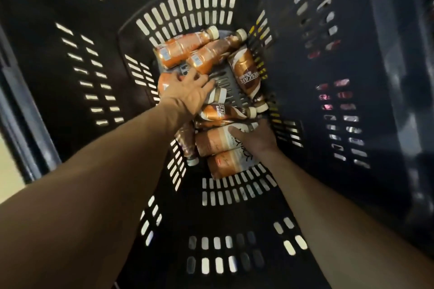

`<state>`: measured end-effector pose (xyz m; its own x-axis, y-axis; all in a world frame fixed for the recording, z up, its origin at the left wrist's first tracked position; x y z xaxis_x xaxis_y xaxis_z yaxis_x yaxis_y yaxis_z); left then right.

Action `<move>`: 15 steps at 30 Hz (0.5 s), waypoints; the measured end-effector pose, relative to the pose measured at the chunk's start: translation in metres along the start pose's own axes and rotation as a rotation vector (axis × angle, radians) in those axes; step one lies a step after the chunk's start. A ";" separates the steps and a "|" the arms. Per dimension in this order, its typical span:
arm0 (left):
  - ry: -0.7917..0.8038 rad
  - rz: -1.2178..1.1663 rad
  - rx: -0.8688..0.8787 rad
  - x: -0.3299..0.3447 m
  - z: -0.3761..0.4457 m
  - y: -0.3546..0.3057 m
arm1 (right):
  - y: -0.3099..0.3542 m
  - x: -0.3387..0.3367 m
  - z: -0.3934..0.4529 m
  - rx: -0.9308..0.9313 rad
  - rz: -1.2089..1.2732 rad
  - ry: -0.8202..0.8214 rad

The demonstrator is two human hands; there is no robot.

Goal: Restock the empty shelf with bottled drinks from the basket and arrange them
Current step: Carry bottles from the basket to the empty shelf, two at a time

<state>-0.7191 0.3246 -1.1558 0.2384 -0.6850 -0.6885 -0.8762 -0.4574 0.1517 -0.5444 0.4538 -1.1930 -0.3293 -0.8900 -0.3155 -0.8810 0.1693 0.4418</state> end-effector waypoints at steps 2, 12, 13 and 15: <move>0.005 0.043 0.003 -0.003 0.002 0.000 | 0.008 -0.003 -0.003 0.035 0.069 0.002; 0.033 -0.001 0.100 -0.015 -0.001 0.005 | 0.024 0.004 -0.045 -0.087 0.229 0.005; 0.039 -0.005 0.115 -0.018 -0.002 0.005 | 0.025 0.004 -0.047 -0.094 0.246 0.005; 0.031 -0.008 0.139 -0.025 -0.006 0.005 | 0.028 0.003 -0.050 -0.105 0.269 0.006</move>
<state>-0.7275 0.3362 -1.1334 0.2562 -0.6997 -0.6669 -0.9234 -0.3811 0.0450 -0.5530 0.4345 -1.1401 -0.5441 -0.8217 -0.1699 -0.7221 0.3554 0.5935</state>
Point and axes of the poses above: each hand's wrist, its own z-axis towards the middle knuckle, its own x-axis out of the palm, y = z × x, the point moved 3 cm from there along z, towards the middle knuckle, and after that the axes turned 15 degrees about z, right-handed, at the moved point
